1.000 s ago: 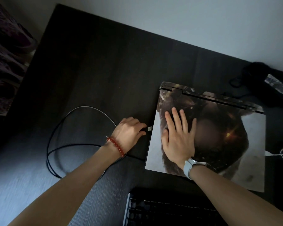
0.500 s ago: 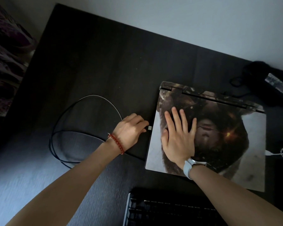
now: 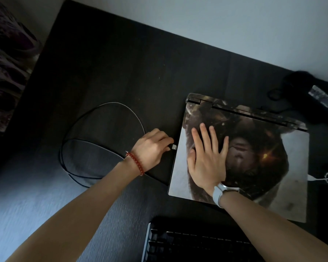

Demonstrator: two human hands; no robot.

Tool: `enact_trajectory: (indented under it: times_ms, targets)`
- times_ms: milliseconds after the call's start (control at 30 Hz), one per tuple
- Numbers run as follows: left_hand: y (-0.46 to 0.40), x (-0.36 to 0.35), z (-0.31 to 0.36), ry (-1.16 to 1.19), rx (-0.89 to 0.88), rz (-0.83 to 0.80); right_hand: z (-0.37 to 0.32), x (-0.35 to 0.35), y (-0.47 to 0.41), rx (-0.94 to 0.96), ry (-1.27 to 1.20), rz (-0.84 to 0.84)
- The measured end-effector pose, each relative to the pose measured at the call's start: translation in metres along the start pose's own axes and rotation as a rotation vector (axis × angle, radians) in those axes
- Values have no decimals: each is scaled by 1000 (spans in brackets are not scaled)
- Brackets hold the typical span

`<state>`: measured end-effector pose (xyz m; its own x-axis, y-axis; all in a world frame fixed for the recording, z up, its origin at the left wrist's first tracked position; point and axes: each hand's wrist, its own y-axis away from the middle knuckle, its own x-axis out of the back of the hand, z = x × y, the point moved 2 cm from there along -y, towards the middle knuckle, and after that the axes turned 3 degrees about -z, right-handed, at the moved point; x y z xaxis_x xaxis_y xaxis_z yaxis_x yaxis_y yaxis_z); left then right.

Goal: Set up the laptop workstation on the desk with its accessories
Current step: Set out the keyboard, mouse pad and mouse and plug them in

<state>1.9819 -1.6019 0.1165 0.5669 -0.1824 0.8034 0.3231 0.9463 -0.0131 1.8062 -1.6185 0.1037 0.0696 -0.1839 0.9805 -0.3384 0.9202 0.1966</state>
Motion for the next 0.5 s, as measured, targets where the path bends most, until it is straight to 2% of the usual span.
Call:
enact_trajectory:
  times_ms: [500]
  targets:
    - [3, -1, 2, 52, 70, -5, 0, 2, 1, 7, -5, -4]
